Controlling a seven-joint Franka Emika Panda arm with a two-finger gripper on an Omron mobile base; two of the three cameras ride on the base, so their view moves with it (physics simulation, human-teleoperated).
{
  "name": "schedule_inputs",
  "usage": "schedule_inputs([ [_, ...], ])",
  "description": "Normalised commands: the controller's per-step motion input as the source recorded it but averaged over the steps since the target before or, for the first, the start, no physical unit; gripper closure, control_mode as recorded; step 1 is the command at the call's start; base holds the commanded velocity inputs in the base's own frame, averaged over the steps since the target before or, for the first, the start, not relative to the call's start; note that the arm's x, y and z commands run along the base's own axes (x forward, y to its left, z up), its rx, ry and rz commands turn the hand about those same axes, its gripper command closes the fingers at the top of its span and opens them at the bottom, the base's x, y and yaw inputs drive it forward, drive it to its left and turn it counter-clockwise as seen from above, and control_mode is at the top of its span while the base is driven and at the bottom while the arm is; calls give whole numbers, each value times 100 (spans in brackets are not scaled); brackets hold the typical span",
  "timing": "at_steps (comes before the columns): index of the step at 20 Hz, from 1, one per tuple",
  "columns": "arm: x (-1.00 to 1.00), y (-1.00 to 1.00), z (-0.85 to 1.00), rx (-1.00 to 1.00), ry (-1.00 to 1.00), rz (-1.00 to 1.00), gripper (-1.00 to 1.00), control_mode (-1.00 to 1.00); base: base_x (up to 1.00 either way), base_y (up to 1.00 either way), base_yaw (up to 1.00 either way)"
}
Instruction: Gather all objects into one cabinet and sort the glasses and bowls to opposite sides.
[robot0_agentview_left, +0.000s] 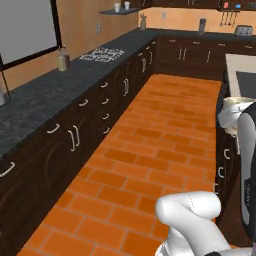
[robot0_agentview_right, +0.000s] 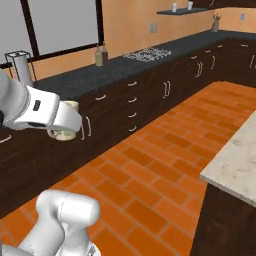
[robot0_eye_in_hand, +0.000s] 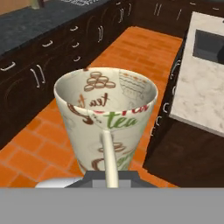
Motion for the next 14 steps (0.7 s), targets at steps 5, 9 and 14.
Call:
schedule_inputs([
  [5,0,0,0,0,0,0,100,100,53,53,-31],
  [9,0,0,0,0,0,0,100,100,57,94,-25],
  [14,0,0,0,0,0,0,100,100,61,68,-45],
])
